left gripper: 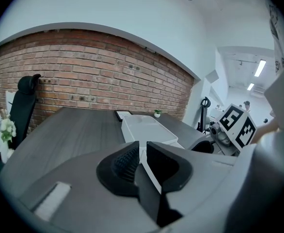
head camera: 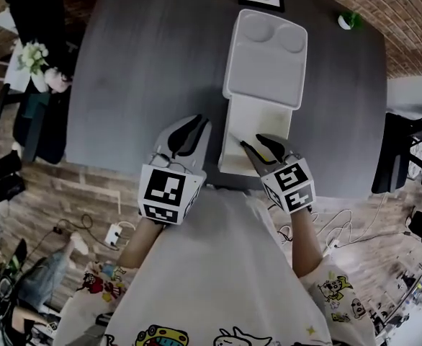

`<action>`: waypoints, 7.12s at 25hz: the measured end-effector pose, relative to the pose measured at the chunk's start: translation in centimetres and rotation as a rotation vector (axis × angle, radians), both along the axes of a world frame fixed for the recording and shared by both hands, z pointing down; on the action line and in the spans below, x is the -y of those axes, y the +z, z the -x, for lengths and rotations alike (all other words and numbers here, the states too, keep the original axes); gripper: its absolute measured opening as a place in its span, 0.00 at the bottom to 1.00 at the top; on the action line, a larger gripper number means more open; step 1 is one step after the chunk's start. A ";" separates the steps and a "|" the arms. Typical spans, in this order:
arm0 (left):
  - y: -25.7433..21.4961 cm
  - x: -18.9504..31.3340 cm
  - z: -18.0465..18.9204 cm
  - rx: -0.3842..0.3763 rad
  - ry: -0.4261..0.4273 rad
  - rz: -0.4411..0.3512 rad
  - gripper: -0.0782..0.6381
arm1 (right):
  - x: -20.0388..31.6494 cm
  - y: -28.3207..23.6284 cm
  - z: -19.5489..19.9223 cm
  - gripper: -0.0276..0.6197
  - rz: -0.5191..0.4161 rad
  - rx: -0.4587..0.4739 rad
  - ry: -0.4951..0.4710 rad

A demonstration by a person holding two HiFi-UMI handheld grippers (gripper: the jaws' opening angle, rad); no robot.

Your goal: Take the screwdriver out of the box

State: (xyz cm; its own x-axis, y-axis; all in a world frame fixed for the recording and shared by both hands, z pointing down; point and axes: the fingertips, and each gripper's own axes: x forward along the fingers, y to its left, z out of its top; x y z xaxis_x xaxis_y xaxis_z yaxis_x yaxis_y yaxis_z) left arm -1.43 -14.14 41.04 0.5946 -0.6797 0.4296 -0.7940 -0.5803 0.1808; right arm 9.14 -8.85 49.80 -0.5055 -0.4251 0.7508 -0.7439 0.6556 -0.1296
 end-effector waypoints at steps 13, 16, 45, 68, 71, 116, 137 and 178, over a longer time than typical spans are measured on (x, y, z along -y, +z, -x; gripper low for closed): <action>0.7 -0.3 0.9 -0.007 -0.038 0.006 0.18 | -1.9 4.0 0.5 0.26 0.138 -0.166 -0.163; 1.0 -0.6 1.1 -0.013 -0.043 0.015 0.18 | -2.2 4.6 0.7 0.26 0.143 -0.215 -0.200; 1.6 -1.4 2.3 -0.026 -0.097 0.014 0.18 | -3.3 8.7 0.0 0.22 0.238 -0.521 -0.412; 1.8 -1.7 3.6 -0.027 -0.135 0.009 0.18 | -2.6 8.6 -0.5 0.16 0.212 -0.537 -0.356; 1.8 -1.7 3.6 -0.028 -0.135 0.007 0.18 | -2.4 8.6 -0.4 0.16 0.209 -0.536 -0.349; -4.7 1.5 0.5 0.001 0.004 -0.172 0.18 | 5.1 -5.9 -4.6 0.16 -0.177 -0.364 0.036; -6.8 2.0 -0.7 -0.050 0.031 -0.197 0.17 | 5.6 -15.1 -5.9 0.16 -0.478 0.088 0.273; -6.6 1.4 0.4 -0.101 0.006 -0.161 0.11 | 3.9 -15.3 -6.9 0.16 -0.452 0.346 0.392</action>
State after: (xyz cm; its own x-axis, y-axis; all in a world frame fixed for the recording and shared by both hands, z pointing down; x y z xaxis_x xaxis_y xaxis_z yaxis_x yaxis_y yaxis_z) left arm -1.84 -15.53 34.47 0.6330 -0.7315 0.2534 -0.7733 -0.6125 0.1637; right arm 16.00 -12.79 34.51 -0.4291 -0.8588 0.2798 -0.9022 0.3923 -0.1794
